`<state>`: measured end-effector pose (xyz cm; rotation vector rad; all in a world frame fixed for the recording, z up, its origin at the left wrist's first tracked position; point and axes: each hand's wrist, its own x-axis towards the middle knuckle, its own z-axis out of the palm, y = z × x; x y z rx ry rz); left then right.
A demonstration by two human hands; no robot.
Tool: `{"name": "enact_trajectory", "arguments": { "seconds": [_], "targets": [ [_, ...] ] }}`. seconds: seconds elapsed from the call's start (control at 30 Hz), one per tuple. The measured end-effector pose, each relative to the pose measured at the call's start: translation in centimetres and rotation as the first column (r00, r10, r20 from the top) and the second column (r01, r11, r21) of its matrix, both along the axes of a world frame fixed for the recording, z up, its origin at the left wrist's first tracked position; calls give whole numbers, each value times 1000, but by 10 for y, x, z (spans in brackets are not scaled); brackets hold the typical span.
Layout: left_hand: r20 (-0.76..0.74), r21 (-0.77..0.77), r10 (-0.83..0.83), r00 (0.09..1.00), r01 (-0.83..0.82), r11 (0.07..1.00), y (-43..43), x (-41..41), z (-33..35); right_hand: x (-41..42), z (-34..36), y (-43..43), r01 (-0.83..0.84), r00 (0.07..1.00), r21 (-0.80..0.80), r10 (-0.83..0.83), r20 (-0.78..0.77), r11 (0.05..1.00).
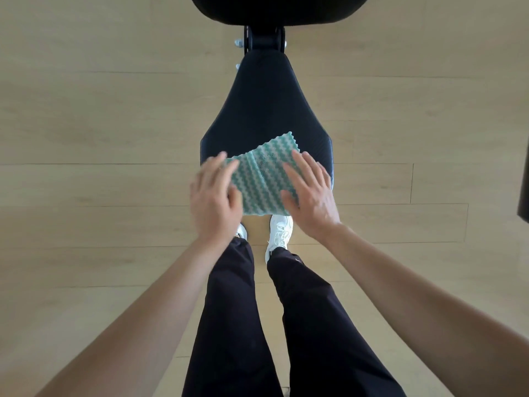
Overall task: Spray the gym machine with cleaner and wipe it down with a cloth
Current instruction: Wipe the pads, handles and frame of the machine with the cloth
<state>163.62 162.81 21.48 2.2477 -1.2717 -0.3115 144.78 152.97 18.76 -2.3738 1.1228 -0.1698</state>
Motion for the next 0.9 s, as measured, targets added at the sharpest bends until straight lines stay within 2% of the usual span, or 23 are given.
{"name": "enact_trajectory", "arguments": {
  "seconds": [0.07, 0.13, 0.23, 0.37, 0.53, 0.63, 0.77, 0.9],
  "targets": [
    [-31, 130, -238, 971, 240, 962, -12, -18, -9, -14, -5, -3, 46, 999, -9, -46, 0, 999],
    [-36, 319, -354, 935, 346, 882, -27, -34, -21, -20, -5, -3, 60, 998, -6, -60, 8, 998],
    [84, 485, -452, 888, 360, 797, -35, -50, -36, -19, 0, -4, 124, 992, 49, -123, -21, 991],
    [140, 486, -466, 874, 350, 801, -20, -42, -40, -18, 4, -1, 155, 983, 75, -147, -108, 985],
    [114, 546, -242, 964, 143, 826, 5, -19, -33, -12, 6, 1, 162, 977, 58, -151, -153, 985],
    [-43, 569, -28, 999, 48, 821, -3, 4, -26, -8, 3, 5, 166, 972, 29, -158, -172, 986],
    [-263, 555, 306, 915, -116, 824, -43, 30, -28, -6, -1, 8, 200, 967, 35, -191, -167, 979],
    [-427, 492, 445, 787, -210, 845, -59, 50, -26, -6, -3, 7, 228, 965, 34, -221, -138, 973]
  ]
}}
